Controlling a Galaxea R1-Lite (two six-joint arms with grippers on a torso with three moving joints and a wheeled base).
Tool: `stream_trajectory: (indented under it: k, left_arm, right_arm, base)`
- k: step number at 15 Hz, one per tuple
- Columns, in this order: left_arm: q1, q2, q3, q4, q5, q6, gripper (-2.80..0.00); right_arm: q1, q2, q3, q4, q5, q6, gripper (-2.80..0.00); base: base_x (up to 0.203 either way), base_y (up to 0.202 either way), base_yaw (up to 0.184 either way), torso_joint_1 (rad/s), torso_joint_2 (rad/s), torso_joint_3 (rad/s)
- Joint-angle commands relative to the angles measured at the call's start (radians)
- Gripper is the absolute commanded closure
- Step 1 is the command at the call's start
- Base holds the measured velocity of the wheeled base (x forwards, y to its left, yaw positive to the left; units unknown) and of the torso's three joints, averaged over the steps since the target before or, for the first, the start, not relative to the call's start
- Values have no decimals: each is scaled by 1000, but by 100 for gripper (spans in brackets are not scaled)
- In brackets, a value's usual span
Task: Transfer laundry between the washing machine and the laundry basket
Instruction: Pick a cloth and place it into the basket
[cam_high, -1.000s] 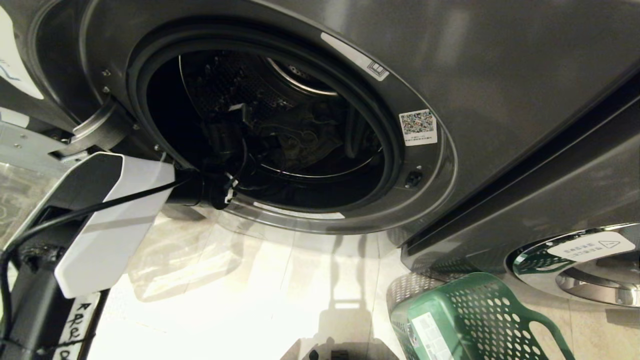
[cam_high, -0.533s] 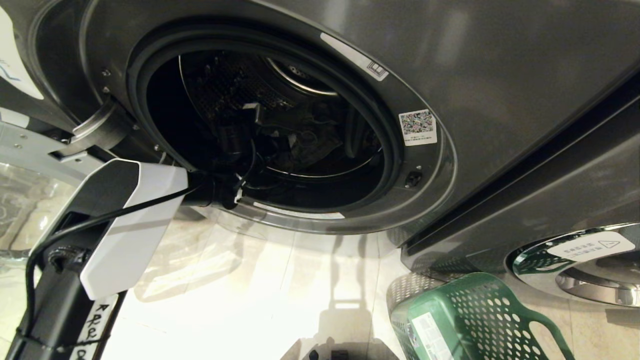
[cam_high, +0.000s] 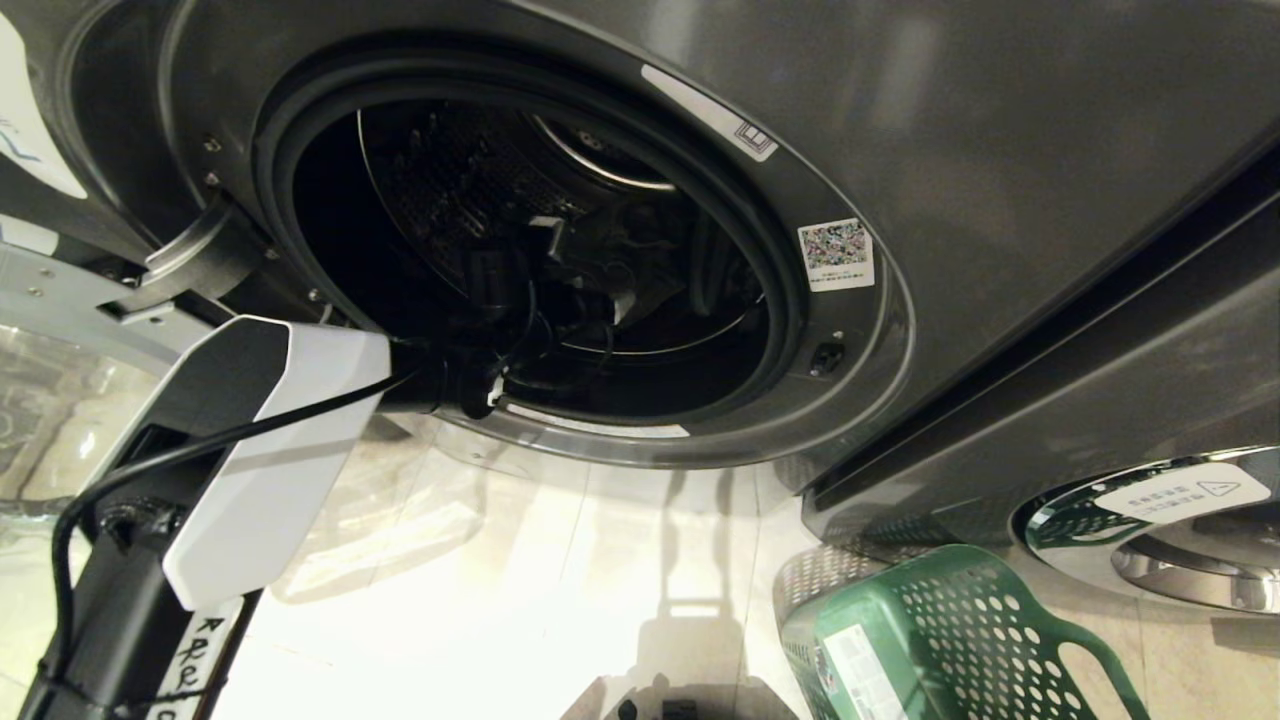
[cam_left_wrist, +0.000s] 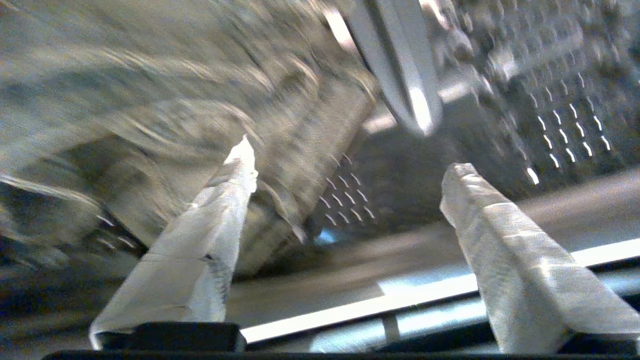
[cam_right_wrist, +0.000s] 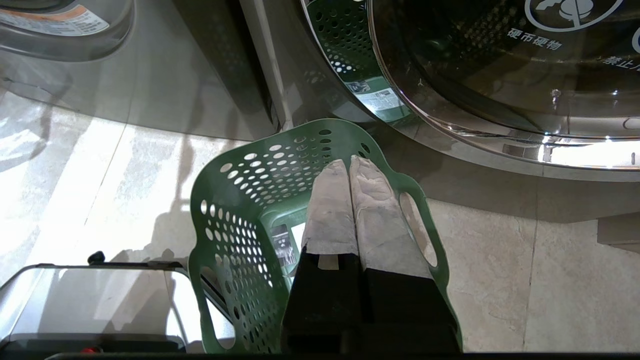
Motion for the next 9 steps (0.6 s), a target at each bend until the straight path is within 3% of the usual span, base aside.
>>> stream_trajectory:
  k: [1, 3, 9]
  left_arm:
    - [-20, -15, 0, 57, 2, 2, -280]
    - [-49, -10, -1, 141, 32, 27, -280]
    - [-107, 4, -1, 146, 167, 61, -280]
  right_arm:
    - [0, 1, 0, 0, 0, 0, 0]
    - [0, 1, 0, 0, 0, 0, 0]
    - [0, 1, 0, 0, 0, 0, 0]
  base:
    - [0, 0, 0, 0, 0, 0]
    - [0, 0, 0, 0, 0, 0]
    - [0, 0, 0, 0, 0, 0]
